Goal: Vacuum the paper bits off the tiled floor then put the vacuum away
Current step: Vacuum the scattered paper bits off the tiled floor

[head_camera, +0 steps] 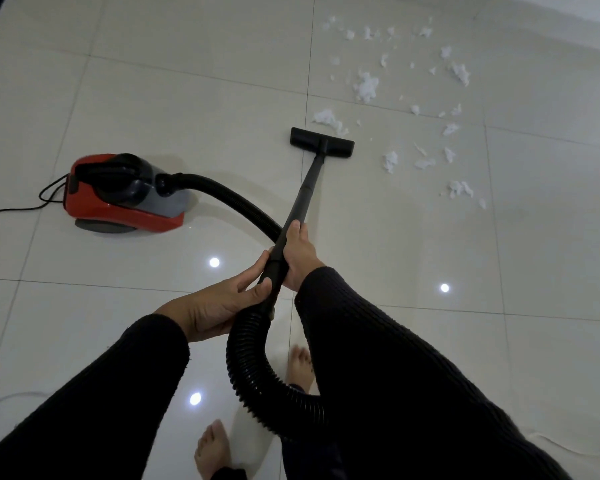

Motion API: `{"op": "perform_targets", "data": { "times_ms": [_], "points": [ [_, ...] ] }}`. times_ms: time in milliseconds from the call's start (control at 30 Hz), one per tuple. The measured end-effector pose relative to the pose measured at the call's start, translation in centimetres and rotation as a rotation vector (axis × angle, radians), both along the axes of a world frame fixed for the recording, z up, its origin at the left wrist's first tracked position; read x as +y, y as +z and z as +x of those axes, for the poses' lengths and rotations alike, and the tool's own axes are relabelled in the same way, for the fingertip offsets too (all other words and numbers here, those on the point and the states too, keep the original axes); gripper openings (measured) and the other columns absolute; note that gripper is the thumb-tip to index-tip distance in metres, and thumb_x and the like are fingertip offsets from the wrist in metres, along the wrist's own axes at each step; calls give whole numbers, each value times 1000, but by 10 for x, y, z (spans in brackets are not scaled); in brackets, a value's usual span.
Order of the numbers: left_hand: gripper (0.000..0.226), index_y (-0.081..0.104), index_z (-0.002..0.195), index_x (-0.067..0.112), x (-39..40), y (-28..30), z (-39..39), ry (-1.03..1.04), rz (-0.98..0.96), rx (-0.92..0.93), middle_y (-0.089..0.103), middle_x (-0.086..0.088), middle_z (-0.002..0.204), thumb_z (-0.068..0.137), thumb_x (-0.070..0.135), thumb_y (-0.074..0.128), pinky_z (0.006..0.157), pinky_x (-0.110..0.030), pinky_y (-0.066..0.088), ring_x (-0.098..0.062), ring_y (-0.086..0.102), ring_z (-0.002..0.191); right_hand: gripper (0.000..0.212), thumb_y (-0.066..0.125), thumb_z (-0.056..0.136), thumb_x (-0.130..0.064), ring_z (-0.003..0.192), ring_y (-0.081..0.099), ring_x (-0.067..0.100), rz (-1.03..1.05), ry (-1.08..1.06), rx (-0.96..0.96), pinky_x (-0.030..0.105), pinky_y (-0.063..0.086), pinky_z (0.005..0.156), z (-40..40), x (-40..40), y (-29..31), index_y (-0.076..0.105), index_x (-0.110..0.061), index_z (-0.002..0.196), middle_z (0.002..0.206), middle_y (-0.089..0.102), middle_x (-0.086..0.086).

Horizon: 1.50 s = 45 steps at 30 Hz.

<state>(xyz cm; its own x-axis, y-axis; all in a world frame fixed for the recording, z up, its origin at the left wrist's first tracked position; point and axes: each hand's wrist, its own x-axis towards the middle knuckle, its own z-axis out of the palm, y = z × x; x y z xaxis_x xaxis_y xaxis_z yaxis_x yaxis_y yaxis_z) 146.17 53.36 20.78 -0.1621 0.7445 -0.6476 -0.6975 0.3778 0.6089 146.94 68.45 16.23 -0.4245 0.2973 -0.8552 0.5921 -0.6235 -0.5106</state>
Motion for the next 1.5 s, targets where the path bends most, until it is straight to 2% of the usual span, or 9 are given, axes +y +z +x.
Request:
{"op": "perform_targets", "data": {
  "times_ms": [333, 500, 767, 900, 1000, 1133, 1200, 1367, 1500],
  "points": [
    [107, 18, 143, 52, 72, -2, -40, -17, 12, 16, 54, -10, 92, 55, 66, 77, 72, -29, 50, -12, 59, 77, 41, 30, 104, -42, 82, 55, 17, -27, -39, 37, 31, 51, 62, -43, 69, 5, 32, -28, 142, 113, 47, 5],
    [118, 17, 143, 51, 99, 2, -61, 11, -14, 7, 63, -1, 74, 44, 66, 81, 66, -24, 52, -9, 61, 70, 44, 29, 104, -44, 86, 56, 17, -48, -36, 36, 31, 51, 60, -65, 95, 6, 26, -34, 147, 129, 46, 5],
    [121, 12, 144, 51, 134, 0, -109, 15, -46, -16, 67, -3, 73, 45, 65, 81, 66, -27, 54, -11, 64, 71, 46, 30, 104, -43, 74, 51, 15, -16, -38, 24, 30, 50, 58, -110, 130, 3, 23, -34, 148, 110, 48, 2],
    [91, 12, 146, 46, 152, 4, -142, 10, -71, 6, 66, -3, 71, 73, 51, 65, 64, -26, 53, -10, 64, 68, 49, 30, 104, -45, 84, 53, 18, -27, -61, 25, 31, 50, 57, -143, 146, 5, 19, -37, 150, 134, 45, 8],
    [87, 12, 146, 45, 162, 7, -168, -3, -95, 30, 67, 1, 70, 74, 41, 60, 62, -25, 52, -9, 65, 67, 50, 30, 104, -44, 84, 54, 19, -35, -75, 29, 34, 51, 61, -168, 153, 7, 15, -40, 151, 140, 43, 9],
    [92, 13, 145, 47, 175, 9, -197, -20, -110, 36, 66, 3, 68, 71, 35, 66, 63, -27, 52, -9, 64, 65, 52, 30, 103, -48, 115, 54, 26, -62, -53, 16, 42, 53, 82, -195, 164, 7, 11, -44, 151, 146, 38, 5],
    [94, 14, 144, 49, 181, 6, -209, -25, -112, 31, 66, 3, 69, 69, 34, 69, 66, -28, 52, -10, 64, 66, 54, 30, 102, -48, 123, 50, 26, -75, -34, 11, 43, 52, 85, -206, 170, 6, 8, -45, 151, 148, 36, 2],
    [120, 15, 140, 57, 201, -3, -235, -57, -99, 12, 66, -2, 76, 45, 51, 88, 71, -30, 52, -12, 65, 74, 55, 31, 103, -45, 110, 51, 20, -86, -25, 41, 38, 49, 80, -229, 194, 1, 5, -45, 151, 149, 35, -1],
    [124, 12, 139, 60, 219, 0, -258, -64, -109, 12, 68, -5, 74, 40, 56, 87, 65, -26, 53, -12, 65, 69, 50, 33, 102, -47, 84, 55, 16, -92, -8, 55, 36, 53, 69, -251, 214, -6, 14, -46, 149, 128, 43, 1]
  ]
}}
